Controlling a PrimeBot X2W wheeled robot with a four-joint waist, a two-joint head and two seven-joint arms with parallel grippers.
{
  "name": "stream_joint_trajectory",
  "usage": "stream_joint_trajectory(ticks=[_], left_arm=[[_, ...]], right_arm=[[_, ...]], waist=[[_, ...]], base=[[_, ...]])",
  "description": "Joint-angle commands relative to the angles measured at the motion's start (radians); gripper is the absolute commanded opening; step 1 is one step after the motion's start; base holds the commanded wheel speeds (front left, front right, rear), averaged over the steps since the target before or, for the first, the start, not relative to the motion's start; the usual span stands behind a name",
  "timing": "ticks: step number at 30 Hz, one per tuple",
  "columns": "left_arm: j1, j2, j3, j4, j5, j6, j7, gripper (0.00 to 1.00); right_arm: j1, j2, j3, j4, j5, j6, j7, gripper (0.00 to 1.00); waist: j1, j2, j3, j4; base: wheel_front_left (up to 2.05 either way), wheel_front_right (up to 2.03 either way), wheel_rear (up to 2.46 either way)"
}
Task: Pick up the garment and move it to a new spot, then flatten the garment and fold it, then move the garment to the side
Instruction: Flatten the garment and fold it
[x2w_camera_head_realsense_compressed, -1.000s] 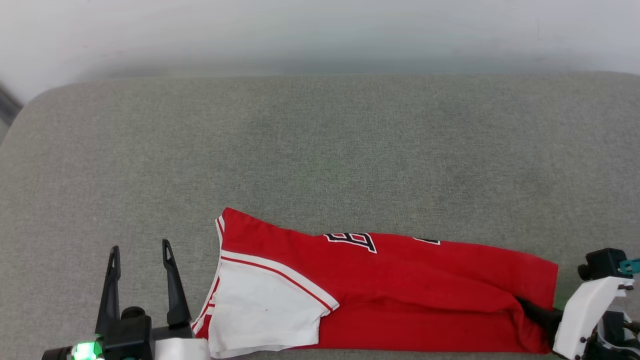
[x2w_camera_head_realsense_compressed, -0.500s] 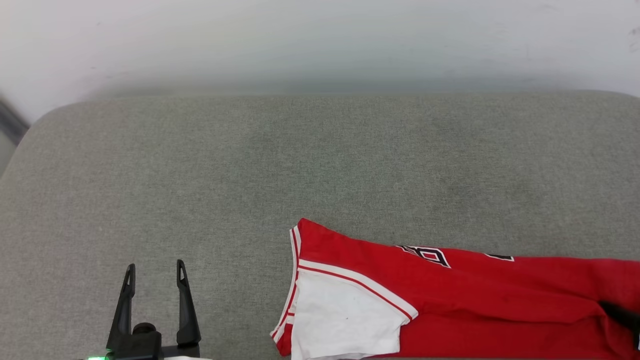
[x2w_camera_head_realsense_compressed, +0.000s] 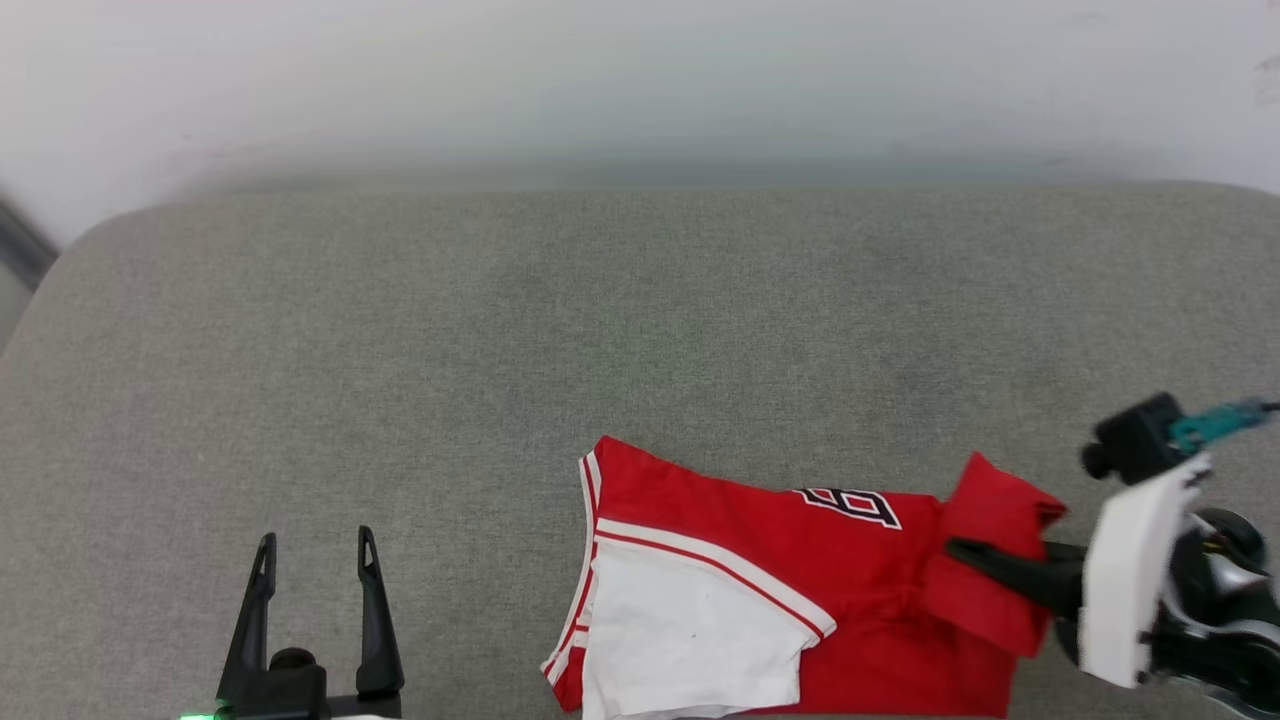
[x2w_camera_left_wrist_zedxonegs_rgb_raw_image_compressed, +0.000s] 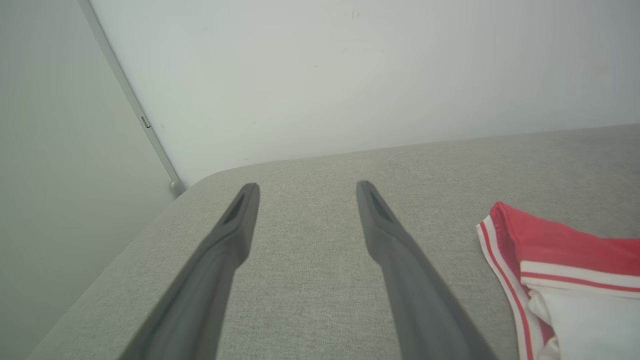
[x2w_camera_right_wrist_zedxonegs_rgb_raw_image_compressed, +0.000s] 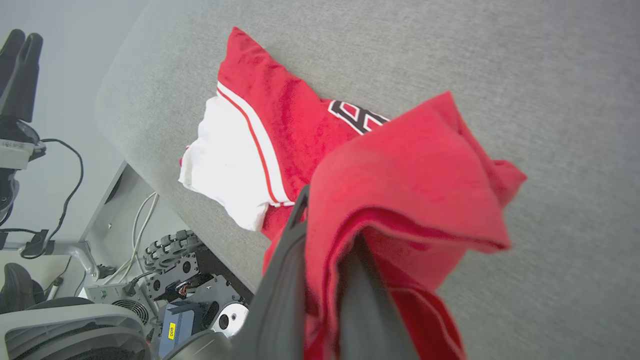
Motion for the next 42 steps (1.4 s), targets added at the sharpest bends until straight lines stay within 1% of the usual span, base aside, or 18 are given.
stream_joint_trajectory(ticks=[1,4,7,11,15,16,19,22,26,28,29,30,34,37,40,42], left_arm=[[-0.019,-0.002,-0.002,0.001,0.006,-0.007,-0.005,1.0],[-0.037,-0.003,-0.005,0.004,0.006,-0.014,-0.005,1.0],[-0.053,-0.007,-0.006,0.006,0.006,-0.02,-0.005,1.0],[-0.073,-0.013,-0.009,0.012,0.004,-0.027,-0.005,1.0],[-0.094,-0.018,-0.012,0.019,0.006,-0.035,-0.004,1.0],[-0.094,-0.018,-0.012,0.019,0.006,-0.035,-0.004,1.0],[-0.109,-0.02,-0.015,0.024,0.008,-0.038,-0.004,1.0],[-0.123,-0.023,-0.018,0.028,0.008,-0.043,-0.004,1.0],[-0.135,-0.025,-0.021,0.035,0.008,-0.046,-0.004,1.0],[-0.135,-0.025,-0.018,0.037,0.007,-0.044,-0.004,1.0],[-0.131,-0.024,-0.015,0.039,0.006,-0.043,-0.004,1.0],[-0.124,-0.023,-0.013,0.043,0.005,-0.042,-0.004,1.0],[-0.103,-0.02,-0.003,0.051,0.0,-0.044,-0.004,1.0],[-0.089,-0.015,0.008,0.049,0.001,-0.046,-0.004,1.0],[-0.071,-0.016,0.016,0.042,-0.002,-0.047,-0.004,1.0],[-0.068,-0.019,0.019,0.037,-0.002,-0.049,-0.004,1.0]], right_arm=[[-0.04,0.038,0.017,-0.008,-0.047,0.0,0.011,0.0],[-0.103,0.12,0.056,0.008,-0.123,0.0,0.03,0.0],[-0.163,0.203,0.105,0.049,-0.176,0.0,0.056,0.0],[-0.236,0.307,0.169,0.123,-0.211,0.0,0.079,0.0],[-0.305,0.393,0.23,0.207,-0.242,0.0,0.082,0.0],[-0.305,0.393,0.23,0.207,-0.242,0.0,0.082,0.0],[-0.339,0.443,0.281,0.28,-0.251,0.0,0.082,0.0],[-0.36,0.469,0.336,0.358,-0.273,0.0,0.078,0.0],[-0.371,0.492,0.375,0.444,-0.277,0.0,0.035,0.0],[-0.379,0.491,0.401,0.453,-0.28,0.0,0.014,0.0],[-0.387,0.485,0.416,0.445,-0.285,0.0,-0.001,0.45],[-0.4,0.474,0.429,0.434,-0.29,0.0,-0.02,1.0],[-0.43,0.417,0.445,0.369,-0.32,0.0,-0.141,1.0],[-0.445,0.37,0.412,0.322,-0.357,0.0,-0.256,1.0],[-0.43,0.34,0.331,0.305,-0.406,0.0,-0.384,1.0],[-0.412,0.328,0.258,0.305,-0.468,0.0,-0.474,1.0]], waist=[[0.0,0.0,0.013,0.006],[0.0,0.0,0.033,0.012],[0.0,0.0,0.054,0.018],[0.0,0.0,0.081,0.027],[0.0,0.0,0.108,0.035],[0.0,0.0,0.108,0.035],[0.0,0.0,0.123,0.04],[0.0,0.0,0.137,0.046],[0.0,0.0,0.144,0.051],[0.0,0.0,0.14,0.048],[0.0,0.0,0.136,0.044],[0.0,0.0,0.13,0.041],[0.0,0.0,0.096,0.02],[0.0,0.0,0.07,0.0],[0.0,0.0,0.048,-0.018],[0.0,0.0,0.037,-0.028]], base=[[0.0,0.0,0.0],[0.0,0.0,0.0],[0.0,0.0,0.0],[0.0,0.0,0.0],[0.0,0.0,0.0],[0.0,0.0,0.0],[0.0,0.0,0.0],[0.0,0.0,0.0],[0.0,0.0,0.0],[0.0,0.0,0.0],[0.0,0.0,0.0],[0.0,0.0,0.0],[0.0,0.0,0.0],[0.0,0.0,0.0],[0.0,0.0,0.0],[0.0,0.0,0.0]])
